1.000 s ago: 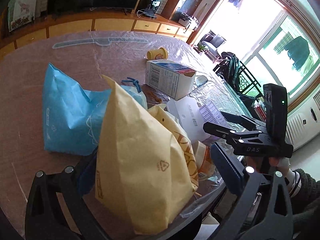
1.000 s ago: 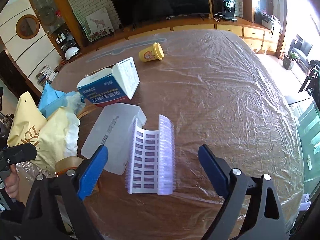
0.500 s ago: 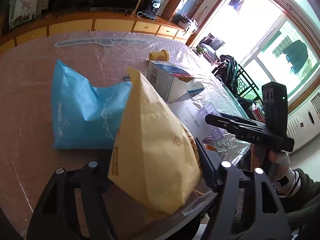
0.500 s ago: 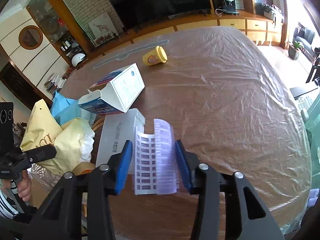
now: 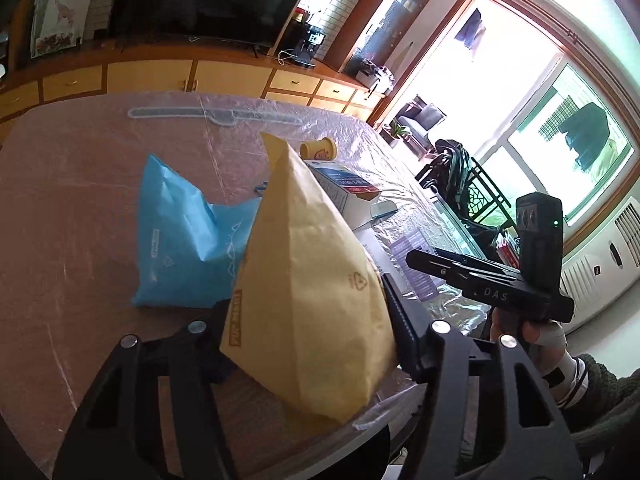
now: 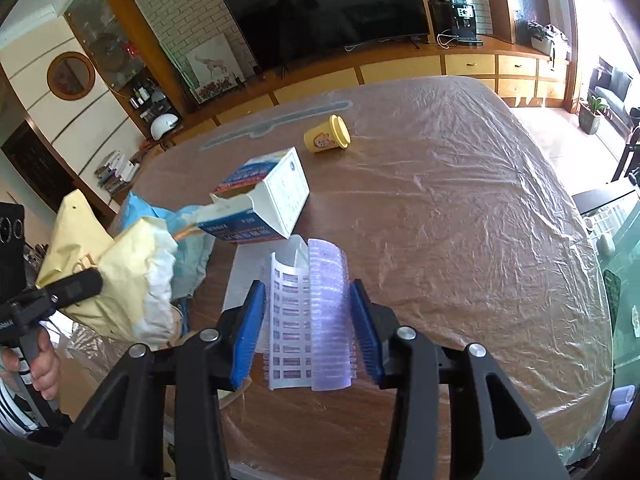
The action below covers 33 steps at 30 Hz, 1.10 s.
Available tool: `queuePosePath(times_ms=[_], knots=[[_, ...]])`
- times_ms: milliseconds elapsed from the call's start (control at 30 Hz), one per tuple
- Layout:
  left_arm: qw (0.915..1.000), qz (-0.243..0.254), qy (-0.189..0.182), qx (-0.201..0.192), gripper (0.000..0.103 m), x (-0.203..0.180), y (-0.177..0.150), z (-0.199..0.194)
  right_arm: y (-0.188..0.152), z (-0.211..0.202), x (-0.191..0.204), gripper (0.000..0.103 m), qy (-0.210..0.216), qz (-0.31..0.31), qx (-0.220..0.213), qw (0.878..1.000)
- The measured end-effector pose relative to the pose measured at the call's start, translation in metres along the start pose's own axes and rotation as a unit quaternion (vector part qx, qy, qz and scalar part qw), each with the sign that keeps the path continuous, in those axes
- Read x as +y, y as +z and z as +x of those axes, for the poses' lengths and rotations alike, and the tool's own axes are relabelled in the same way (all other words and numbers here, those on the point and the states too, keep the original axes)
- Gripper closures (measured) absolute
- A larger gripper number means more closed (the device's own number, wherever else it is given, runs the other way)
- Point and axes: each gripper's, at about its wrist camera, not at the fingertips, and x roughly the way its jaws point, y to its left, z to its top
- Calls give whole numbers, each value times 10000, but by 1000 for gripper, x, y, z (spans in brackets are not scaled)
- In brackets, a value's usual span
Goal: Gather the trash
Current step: 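Carry the yellow bag and white slotted piece over the trash bin with both tools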
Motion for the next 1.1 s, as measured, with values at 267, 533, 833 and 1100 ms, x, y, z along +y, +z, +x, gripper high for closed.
queuePosePath(times_ms=[267,533,833,1100], knots=[[9999,-56,52,-102,42,2,-1,-11,-8,5,1,62,-178,-63,11,9998],[9996,22,84,-254,44,6,1,-23,0,-11,1,62,96,192,-249,9995],[9995,118,173,-252,44,8,-5,-29,-3,-28,31,62,84,-148,-345,9993],[9993,273,164,-220,45,1,-12,-33,-10,-37,54,62,164,-245,-403,9988]])
